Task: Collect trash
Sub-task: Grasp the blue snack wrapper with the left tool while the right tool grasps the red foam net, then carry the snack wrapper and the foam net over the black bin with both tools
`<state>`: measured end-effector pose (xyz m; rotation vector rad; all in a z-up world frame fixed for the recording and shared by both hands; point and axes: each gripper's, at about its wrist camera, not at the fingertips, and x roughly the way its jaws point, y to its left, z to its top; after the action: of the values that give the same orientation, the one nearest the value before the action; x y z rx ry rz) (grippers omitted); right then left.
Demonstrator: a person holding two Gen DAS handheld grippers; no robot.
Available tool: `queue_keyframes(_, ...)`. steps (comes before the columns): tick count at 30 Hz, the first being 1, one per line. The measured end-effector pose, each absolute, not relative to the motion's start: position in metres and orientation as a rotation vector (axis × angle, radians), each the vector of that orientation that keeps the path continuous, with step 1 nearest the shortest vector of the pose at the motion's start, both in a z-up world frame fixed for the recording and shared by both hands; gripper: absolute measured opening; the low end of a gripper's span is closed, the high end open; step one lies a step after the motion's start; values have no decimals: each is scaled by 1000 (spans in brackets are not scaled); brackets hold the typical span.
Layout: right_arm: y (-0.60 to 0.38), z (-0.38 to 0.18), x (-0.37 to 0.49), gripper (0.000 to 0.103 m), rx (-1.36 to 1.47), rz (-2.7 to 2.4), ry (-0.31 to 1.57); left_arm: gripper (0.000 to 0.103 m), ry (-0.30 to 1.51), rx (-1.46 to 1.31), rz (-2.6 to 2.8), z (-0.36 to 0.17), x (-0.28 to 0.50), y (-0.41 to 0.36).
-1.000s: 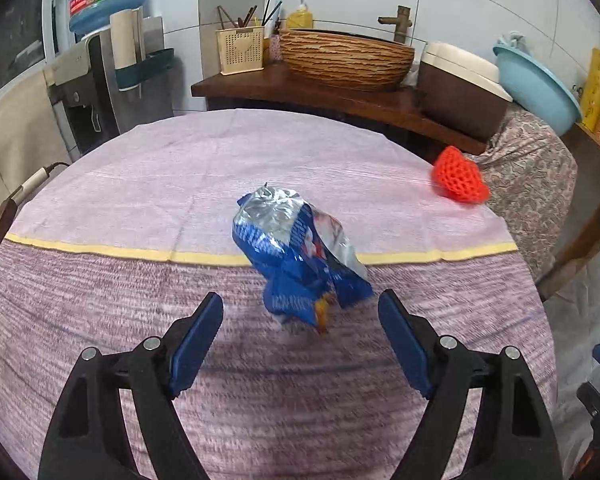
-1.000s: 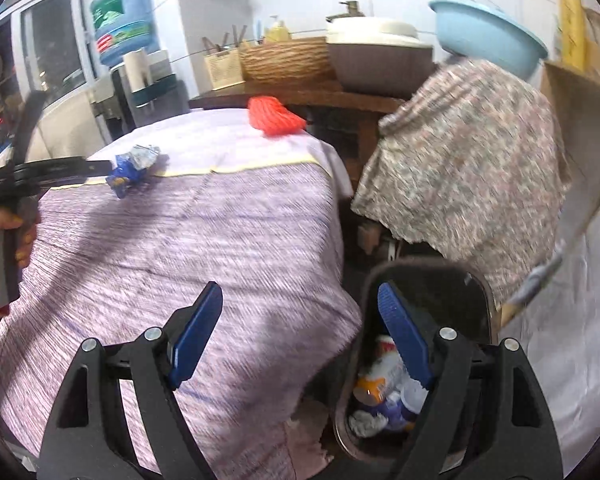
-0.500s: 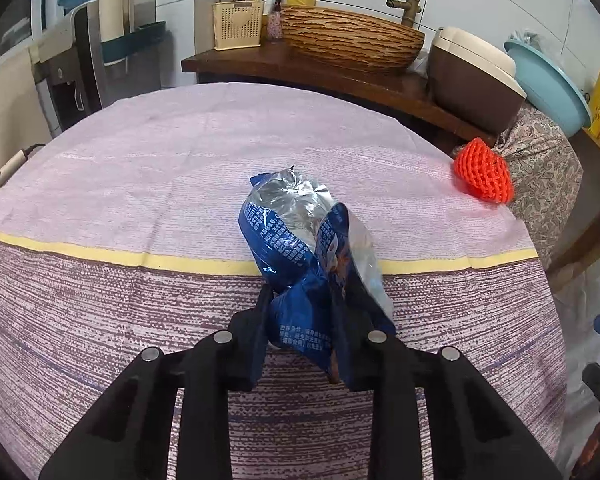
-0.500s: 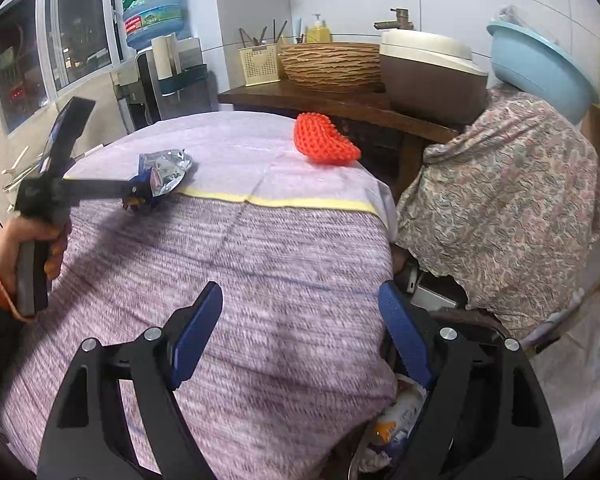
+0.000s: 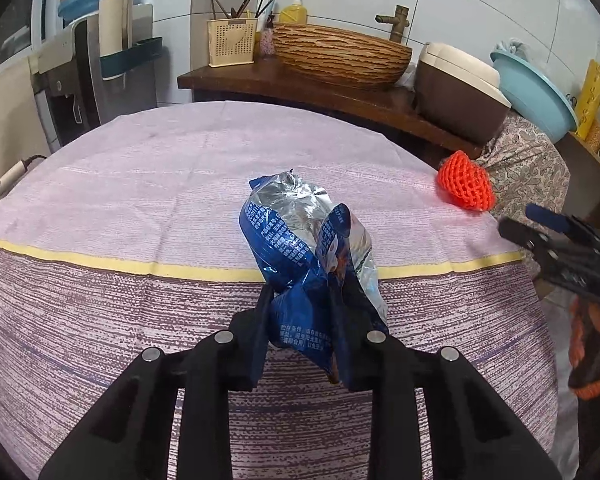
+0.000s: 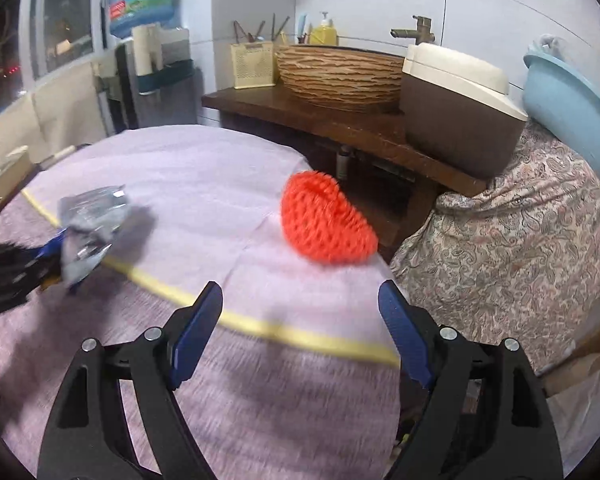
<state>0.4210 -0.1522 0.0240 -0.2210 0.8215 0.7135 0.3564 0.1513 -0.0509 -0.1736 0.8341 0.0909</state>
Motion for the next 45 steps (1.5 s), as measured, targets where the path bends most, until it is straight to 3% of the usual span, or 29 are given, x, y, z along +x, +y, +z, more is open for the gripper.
queue_keyframes(10,-114,7,462,75,-283,646,836,28,835,-186,85,-54,356,148)
queue_keyframes(13,-110,2,469,66,-289,627,845,28,838,-186,80,-55,356,147)
queue_keyframes(17,-110,-5,473,28,-278,628,871,28,830,-185,75,-53,355,147)
queue_keyframes(19,-113,-5,471,20,-265,633,869,28,828,-187,74,-53,355,147)
queue_keyframes(31,-155,23,406,18,-208,723,805,28,814,-136,28,-53,352,123)
queue_keyframes(45,-293,46,323,18,-88,652,772,28,760,-4,-213,-27,312,5)
